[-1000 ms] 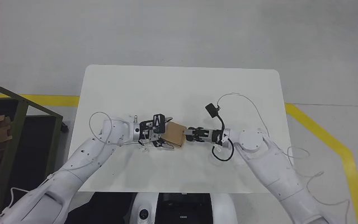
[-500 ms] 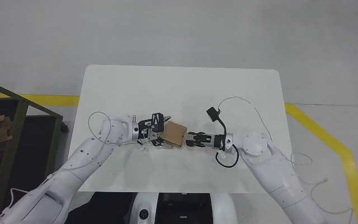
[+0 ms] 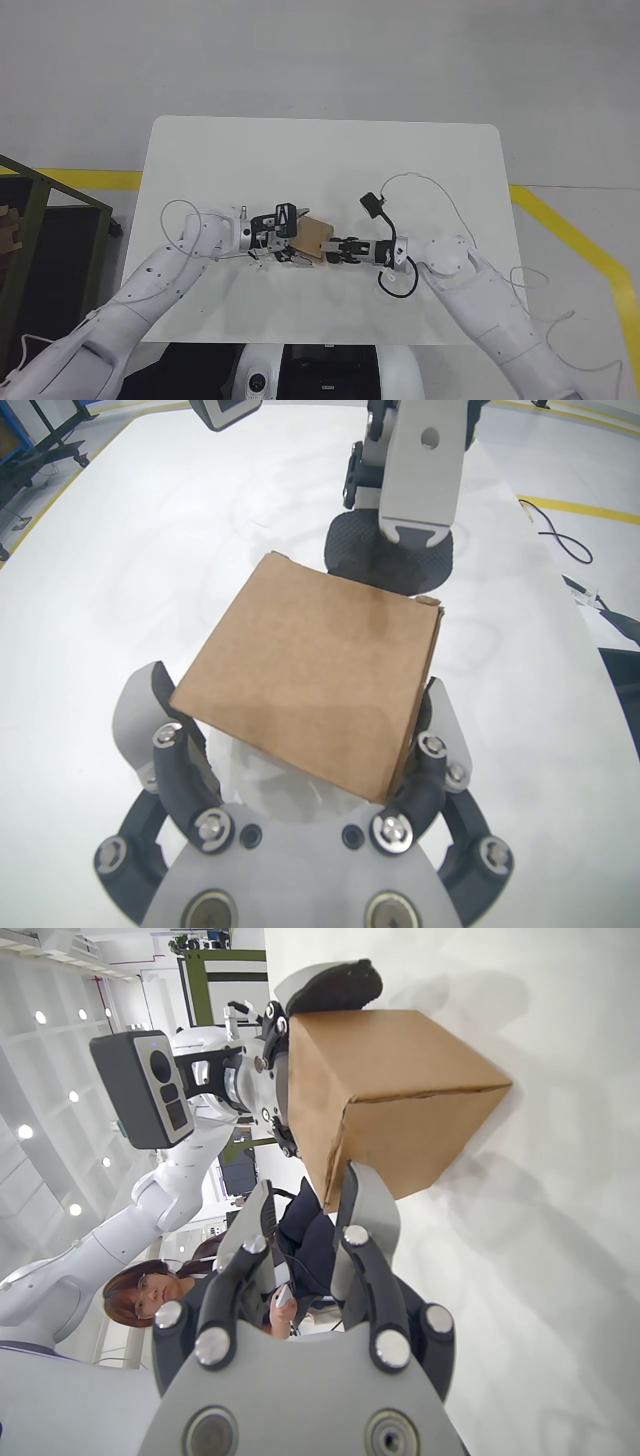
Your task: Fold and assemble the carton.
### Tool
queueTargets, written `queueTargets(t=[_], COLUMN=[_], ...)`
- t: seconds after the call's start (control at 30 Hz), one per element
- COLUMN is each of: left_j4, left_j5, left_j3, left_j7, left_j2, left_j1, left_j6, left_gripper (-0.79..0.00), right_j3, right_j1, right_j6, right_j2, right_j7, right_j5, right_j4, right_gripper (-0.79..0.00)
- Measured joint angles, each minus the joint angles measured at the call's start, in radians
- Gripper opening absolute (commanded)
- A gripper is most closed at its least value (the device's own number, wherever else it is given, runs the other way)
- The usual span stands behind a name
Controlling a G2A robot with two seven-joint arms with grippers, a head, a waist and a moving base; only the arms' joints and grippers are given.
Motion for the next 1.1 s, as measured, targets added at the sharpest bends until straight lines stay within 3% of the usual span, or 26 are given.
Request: queueTargets(t=[0.2,0.27,0.3,0.33,0.37,0.67,1.1], left_j4=[0.002,0.008,0.011,0.015,0.017,-0.012,-0.099], left_j5=[-0.002,-0.005,-0.006,-0.009,-0.009,0.015,0.001], left_j3=[0.005,0.004,0.002,-0.003,-0.007,-0.095,-0.325], left_j7=[-0.006,-0.007,-0.006,-0.004,-0.001,0.086,0.156], left_j2=[-0.004,-0.005,-0.005,-0.004,-0.003,0.041,0.118], left_j1=[-0.005,-0.008,-0.009,-0.010,-0.008,0.066,0.236], left_j6=[-0.003,-0.004,-0.003,-0.002,0.000,-0.038,0.026], left_gripper=[0.000,0.000,0.000,0.000,0.000,0.000,0.000], right_j3=[0.006,0.020,0.029,0.043,0.054,0.094,-0.067], right_j1=[0.004,-0.001,-0.006,-0.013,-0.020,-0.100,-0.053], right_j6=[-0.005,-0.009,-0.010,-0.012,-0.014,-0.014,-0.019], right_j2=[0.000,0.004,0.006,0.011,0.014,0.041,0.011], right_j7=[0.000,-0.007,-0.011,-0.014,-0.014,0.066,0.090], right_j5=[0.002,0.003,0.001,-0.003,-0.006,-0.055,-0.061], right_j4=[0.008,0.008,0.005,-0.003,-0.012,-0.188,-0.196], right_gripper=[-0.517,-0.449,-0.363,-0.052,0.000,0.000,0.000])
